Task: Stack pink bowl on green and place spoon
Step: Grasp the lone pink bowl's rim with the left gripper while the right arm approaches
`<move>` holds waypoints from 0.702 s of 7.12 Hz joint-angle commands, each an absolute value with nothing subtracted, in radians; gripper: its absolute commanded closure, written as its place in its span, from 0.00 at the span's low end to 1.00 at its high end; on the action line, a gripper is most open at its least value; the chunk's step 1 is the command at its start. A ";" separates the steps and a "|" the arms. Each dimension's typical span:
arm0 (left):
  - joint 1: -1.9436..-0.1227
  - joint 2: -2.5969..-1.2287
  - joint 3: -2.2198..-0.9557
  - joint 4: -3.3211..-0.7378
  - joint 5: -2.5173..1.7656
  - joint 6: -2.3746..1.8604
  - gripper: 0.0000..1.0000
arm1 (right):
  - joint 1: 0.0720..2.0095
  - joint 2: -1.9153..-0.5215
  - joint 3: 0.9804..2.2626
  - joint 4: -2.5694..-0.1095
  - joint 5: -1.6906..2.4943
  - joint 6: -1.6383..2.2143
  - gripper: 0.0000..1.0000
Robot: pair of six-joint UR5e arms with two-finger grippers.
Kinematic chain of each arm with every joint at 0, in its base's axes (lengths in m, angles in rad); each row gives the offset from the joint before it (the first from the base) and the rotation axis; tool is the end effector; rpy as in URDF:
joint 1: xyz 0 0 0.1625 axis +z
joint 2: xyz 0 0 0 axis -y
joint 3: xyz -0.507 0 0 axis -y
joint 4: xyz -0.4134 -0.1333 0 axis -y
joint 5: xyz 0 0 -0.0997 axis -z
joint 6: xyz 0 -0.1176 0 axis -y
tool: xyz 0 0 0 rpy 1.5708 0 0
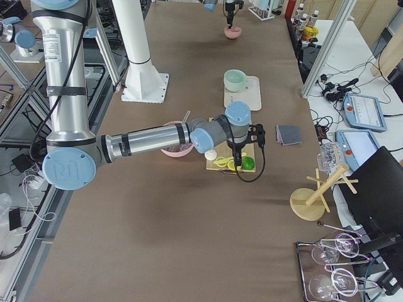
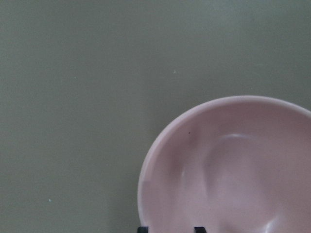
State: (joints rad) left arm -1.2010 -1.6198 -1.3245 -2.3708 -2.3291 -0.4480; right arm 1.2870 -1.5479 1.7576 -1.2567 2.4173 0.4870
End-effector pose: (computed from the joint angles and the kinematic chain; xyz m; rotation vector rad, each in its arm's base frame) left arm 0.1538 -0.5418 0.7637 0.2335 0.9010 0.1559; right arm -0.1081 -0.5323 0.6009 0.1447 -0.9488 -0.0342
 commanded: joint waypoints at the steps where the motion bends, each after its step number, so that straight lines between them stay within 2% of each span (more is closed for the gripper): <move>1: -1.232 -1.621 -1.331 -2.352 -2.324 -0.448 0.32 | 1.282 -1.552 1.763 -1.256 2.418 0.491 0.00; 4: -1.220 -1.654 -1.306 -2.347 -2.292 -0.466 0.32 | 1.276 -1.552 1.763 -1.256 2.418 0.499 0.00; 5: -1.216 -1.673 -1.307 -2.330 -2.298 -0.468 0.43 | 1.276 -1.552 1.763 -1.256 2.418 0.499 0.00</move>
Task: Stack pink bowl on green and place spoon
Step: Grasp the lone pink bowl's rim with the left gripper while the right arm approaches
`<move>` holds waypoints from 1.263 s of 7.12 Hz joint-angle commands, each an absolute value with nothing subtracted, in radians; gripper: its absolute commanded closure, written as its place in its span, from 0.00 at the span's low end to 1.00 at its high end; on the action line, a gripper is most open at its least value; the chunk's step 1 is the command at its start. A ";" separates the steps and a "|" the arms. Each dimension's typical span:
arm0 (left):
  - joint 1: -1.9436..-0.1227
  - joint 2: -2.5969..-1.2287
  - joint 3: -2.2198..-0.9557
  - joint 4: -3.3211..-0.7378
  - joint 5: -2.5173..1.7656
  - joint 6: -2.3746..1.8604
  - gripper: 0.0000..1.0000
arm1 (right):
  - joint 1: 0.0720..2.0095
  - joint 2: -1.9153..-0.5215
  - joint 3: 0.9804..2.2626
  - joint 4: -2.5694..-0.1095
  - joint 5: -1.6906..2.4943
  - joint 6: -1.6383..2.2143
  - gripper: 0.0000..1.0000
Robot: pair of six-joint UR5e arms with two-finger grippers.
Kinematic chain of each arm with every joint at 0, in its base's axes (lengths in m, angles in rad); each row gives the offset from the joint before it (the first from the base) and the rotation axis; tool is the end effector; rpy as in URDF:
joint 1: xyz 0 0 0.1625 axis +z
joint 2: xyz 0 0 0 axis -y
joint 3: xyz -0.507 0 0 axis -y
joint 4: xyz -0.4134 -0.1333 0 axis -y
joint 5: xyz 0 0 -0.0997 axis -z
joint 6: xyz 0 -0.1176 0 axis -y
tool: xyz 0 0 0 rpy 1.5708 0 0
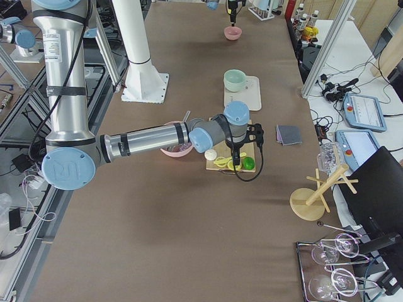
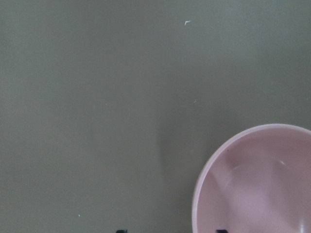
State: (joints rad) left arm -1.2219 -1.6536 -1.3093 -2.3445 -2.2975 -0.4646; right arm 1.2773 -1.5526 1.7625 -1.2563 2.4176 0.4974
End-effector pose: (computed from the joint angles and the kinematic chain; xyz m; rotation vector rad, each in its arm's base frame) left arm 0.1466 -0.5645 0.7581 0.2427 0.8707 0.1084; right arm -0.1126 -0.5289 0.6008 0.1356 -0.9506 -0.0339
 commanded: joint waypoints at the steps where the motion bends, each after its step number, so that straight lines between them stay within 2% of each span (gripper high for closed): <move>1: -1.212 -1.681 -1.308 -2.282 -2.321 -0.468 0.56 | 1.276 -1.552 1.764 -1.256 2.418 0.499 0.00; 3: -1.189 -1.681 -1.307 -2.253 -2.350 -0.468 0.57 | 1.276 -1.552 1.767 -1.258 2.416 0.499 0.00; 4: -1.172 -1.680 -1.302 -2.253 -2.349 -0.466 1.00 | 1.276 -1.551 1.767 -1.258 2.416 0.499 0.00; 6: -1.172 -1.700 -1.330 -2.256 -2.350 -0.468 1.00 | 1.270 -1.537 1.769 -1.258 2.416 0.529 0.00; 7: -1.172 -1.700 -1.407 -2.238 -2.358 -0.532 1.00 | 1.253 -1.513 1.770 -1.258 2.415 0.557 0.00; 9: -1.142 -1.820 -1.602 -1.967 -2.356 -0.731 1.00 | 1.145 -1.458 1.834 -1.258 2.349 0.787 0.00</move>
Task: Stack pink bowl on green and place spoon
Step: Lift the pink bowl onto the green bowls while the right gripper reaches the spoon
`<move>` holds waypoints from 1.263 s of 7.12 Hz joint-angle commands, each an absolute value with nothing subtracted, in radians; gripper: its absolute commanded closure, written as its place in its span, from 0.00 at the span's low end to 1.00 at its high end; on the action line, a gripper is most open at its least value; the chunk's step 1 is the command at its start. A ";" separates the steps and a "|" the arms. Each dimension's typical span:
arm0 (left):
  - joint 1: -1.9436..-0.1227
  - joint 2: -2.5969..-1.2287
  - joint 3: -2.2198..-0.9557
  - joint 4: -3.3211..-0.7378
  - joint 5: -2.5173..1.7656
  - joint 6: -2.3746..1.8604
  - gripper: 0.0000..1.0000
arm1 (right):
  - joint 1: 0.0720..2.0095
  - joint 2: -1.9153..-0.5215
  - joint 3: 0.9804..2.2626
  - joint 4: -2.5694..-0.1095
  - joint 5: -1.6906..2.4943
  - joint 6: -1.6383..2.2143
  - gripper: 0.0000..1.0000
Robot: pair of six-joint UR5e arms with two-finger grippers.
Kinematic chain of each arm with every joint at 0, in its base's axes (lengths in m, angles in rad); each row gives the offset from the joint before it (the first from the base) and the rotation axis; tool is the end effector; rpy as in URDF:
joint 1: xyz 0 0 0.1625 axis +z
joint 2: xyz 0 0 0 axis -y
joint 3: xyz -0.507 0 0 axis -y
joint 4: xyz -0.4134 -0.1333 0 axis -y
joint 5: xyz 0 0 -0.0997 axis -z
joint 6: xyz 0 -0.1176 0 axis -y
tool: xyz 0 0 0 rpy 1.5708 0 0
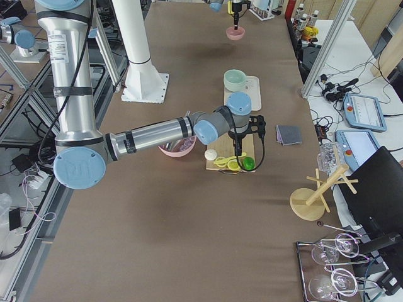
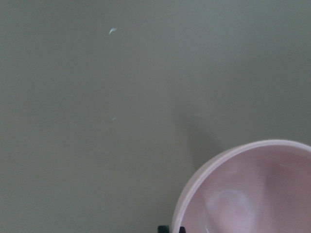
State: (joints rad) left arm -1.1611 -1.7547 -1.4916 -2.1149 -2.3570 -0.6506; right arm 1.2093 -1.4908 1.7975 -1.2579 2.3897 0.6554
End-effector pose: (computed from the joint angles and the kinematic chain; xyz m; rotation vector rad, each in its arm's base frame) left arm 0.2064 -0.6010 0.6237 0.1466 0.9618 0.0333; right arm -0.1546 -0.5429 0.5506 0.1243 -0.9733 0.0164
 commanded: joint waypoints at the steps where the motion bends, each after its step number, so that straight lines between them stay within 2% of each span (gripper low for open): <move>1: -1.085 -1.866 -1.711 -1.918 -2.320 -0.782 1.00 | 1.064 -1.422 1.857 -1.259 2.279 0.902 0.00; 3: -0.985 -1.999 -1.767 -1.885 -2.278 -1.042 1.00 | 0.990 -1.396 1.877 -1.258 2.223 0.992 0.00; 5: -0.765 -2.174 -1.752 -1.707 -2.069 -1.121 1.00 | 0.880 -1.350 1.867 -1.259 2.116 1.076 0.00; 6: -0.705 -2.292 -1.687 -1.616 -1.992 -1.123 1.00 | 0.846 -1.339 1.861 -1.259 2.090 1.107 0.00; 9: -0.683 -2.335 -1.577 -1.695 -1.985 -1.158 1.00 | 0.825 -1.342 1.850 -1.259 2.074 1.118 0.00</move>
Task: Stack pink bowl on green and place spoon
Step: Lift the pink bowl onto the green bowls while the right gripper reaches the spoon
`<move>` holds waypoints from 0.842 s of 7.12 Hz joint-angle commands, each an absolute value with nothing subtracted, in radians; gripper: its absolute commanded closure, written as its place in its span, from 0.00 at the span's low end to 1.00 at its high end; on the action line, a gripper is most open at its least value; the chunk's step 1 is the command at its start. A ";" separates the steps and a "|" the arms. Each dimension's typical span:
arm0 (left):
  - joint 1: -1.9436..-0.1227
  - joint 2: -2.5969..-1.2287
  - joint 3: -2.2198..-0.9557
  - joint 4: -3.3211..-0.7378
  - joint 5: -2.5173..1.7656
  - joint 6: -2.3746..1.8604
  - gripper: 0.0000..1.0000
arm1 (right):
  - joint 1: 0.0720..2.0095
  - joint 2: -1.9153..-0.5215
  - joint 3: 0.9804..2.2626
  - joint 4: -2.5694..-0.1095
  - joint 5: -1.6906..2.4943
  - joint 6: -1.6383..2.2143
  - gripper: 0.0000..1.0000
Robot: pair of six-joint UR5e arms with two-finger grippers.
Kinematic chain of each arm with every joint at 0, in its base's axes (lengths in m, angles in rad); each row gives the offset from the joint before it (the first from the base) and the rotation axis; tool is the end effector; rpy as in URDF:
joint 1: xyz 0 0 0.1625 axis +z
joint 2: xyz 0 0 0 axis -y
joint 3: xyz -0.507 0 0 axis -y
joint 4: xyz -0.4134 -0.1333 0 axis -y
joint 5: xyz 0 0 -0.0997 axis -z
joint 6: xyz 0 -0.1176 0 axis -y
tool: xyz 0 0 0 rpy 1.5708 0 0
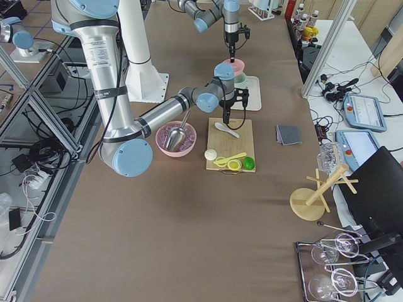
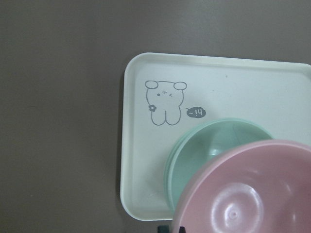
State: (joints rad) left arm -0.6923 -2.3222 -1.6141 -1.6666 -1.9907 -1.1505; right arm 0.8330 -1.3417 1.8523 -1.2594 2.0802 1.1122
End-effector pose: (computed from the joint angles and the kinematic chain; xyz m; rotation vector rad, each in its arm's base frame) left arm 0.5474 -0.5648 0.2280 0.1304 0.9502 -0.0639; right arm -0.3601 -0.5090 0.4511 0.1002 -0.9298 0.1375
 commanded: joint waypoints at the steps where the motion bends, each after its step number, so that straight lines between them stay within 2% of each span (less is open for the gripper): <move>1: -0.683 -2.342 -1.560 -1.727 -1.985 -1.158 1.00 | 0.818 -1.342 1.841 -1.259 2.068 1.124 0.00; 2: -0.687 -2.342 -1.560 -1.732 -1.983 -1.157 1.00 | 0.793 -1.339 1.838 -1.259 2.068 1.196 0.00; 3: -0.687 -2.338 -1.560 -1.747 -1.965 -1.148 0.03 | 0.785 -1.341 1.819 -1.265 2.060 1.216 0.01; 6: -0.698 -2.333 -1.566 -1.773 -1.913 -1.149 0.02 | 0.784 -1.302 1.701 -1.261 2.040 1.307 0.06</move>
State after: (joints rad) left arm -0.6945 -2.3351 -1.5624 -1.7697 -1.9187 -1.1488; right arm 0.7851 -1.3165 1.7407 -1.2612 2.0445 1.2729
